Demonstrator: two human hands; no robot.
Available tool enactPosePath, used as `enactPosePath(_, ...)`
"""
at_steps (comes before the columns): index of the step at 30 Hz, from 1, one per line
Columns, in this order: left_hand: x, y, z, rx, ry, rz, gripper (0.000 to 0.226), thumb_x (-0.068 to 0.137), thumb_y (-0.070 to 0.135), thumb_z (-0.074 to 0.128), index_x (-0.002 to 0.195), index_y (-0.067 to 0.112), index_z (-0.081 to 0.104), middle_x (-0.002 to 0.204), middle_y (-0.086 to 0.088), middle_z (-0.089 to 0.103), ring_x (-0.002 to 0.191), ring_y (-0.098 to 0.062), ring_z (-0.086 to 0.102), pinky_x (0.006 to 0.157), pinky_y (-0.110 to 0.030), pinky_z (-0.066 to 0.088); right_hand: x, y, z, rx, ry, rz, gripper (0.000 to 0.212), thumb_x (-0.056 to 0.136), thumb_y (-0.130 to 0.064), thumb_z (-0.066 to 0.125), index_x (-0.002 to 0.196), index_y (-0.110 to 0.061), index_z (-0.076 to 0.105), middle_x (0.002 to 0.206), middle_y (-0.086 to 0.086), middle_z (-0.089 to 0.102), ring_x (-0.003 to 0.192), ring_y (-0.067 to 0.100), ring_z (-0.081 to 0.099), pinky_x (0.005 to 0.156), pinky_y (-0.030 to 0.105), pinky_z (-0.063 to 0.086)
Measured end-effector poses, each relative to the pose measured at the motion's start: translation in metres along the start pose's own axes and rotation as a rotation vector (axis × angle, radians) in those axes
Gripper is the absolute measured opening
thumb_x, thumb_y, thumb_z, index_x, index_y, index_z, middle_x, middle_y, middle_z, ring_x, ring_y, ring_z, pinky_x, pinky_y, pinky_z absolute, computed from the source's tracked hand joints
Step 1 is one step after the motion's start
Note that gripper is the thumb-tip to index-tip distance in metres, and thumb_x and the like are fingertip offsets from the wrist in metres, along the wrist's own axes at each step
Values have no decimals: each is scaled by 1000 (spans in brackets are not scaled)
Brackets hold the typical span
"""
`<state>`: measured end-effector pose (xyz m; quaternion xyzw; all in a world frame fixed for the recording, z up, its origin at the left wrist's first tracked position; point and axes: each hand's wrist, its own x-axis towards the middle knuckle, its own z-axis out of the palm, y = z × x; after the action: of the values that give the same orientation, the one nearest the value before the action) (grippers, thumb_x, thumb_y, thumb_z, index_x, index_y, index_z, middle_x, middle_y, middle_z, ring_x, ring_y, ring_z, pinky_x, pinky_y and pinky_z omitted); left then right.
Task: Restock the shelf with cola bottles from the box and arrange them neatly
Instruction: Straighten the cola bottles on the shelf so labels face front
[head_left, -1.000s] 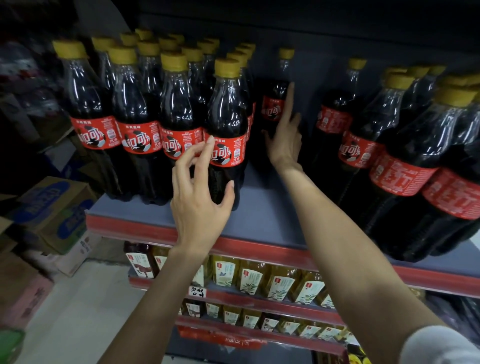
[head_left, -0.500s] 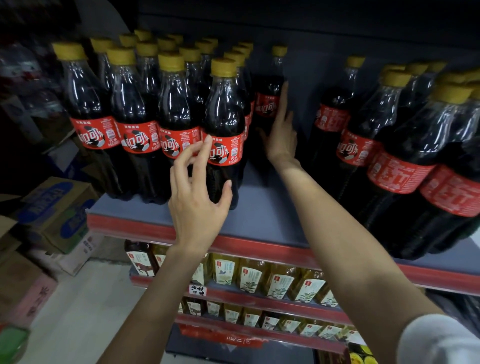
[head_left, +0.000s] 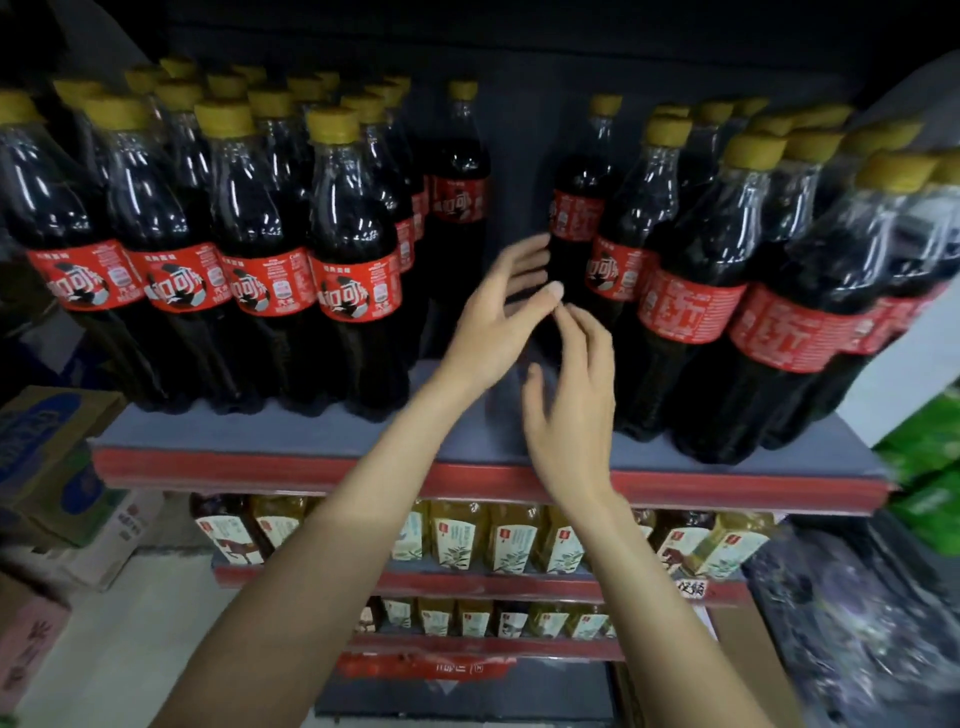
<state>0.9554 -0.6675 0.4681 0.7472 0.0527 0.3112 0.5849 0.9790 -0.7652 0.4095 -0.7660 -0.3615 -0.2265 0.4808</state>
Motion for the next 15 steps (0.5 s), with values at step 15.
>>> enactPosePath(15,29,-7,21,230,-57,63,68,92,26,61,148,17,23,146,-5,41,131,-15,42,109,-30,37,-4,0,-4,-110,23,115,75,92,-4,56,150,2,10,148,26,29,134,39,36,108,37,34)
